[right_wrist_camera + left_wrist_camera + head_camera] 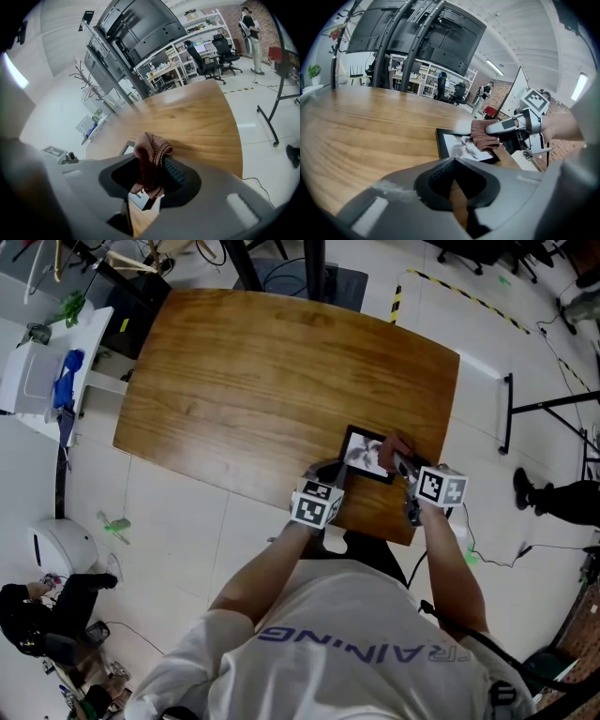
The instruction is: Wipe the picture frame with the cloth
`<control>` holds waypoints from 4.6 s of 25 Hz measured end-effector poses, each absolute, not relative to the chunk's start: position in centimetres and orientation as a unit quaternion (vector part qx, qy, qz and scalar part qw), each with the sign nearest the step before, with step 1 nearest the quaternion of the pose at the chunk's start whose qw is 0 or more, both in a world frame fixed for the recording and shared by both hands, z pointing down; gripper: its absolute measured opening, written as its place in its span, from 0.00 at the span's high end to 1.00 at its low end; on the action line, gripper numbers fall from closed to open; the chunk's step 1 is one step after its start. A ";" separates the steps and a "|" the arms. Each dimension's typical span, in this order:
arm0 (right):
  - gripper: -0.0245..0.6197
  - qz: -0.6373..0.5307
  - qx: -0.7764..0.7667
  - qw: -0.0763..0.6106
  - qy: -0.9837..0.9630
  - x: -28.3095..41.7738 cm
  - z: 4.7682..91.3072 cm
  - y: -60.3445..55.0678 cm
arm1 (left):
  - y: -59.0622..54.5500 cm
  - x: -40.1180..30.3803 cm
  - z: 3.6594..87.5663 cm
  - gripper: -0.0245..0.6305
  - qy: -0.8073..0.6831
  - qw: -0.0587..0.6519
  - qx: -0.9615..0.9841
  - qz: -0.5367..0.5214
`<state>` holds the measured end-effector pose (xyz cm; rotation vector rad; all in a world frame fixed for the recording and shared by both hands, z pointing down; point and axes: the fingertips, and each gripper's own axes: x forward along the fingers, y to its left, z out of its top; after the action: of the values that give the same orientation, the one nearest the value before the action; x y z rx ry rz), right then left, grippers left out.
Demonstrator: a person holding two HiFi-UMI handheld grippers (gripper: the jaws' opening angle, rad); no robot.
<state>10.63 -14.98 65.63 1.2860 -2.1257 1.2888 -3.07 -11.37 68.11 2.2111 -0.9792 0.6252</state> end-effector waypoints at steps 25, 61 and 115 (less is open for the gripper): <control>0.77 0.389 0.387 0.221 -0.806 1.0 65.2 -15.0 | -11.2 -3.1 68.0 0.96 -0.372 0.314 0.840 0.239; 0.76 0.393 0.406 0.174 -0.806 4.0 62.7 -13.6 | -11.0 -3.3 67.9 0.96 -0.346 0.317 0.849 0.245; 0.76 0.264 0.544 0.106 -0.790 14.0 54.0 -13.8 | -18.7 -6.7 54.1 0.96 -0.401 0.254 0.870 0.132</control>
<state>14.02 -13.76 53.99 1.6014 -2.3267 0.7775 -6.70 -18.65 54.07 2.3640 -1.0890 0.3598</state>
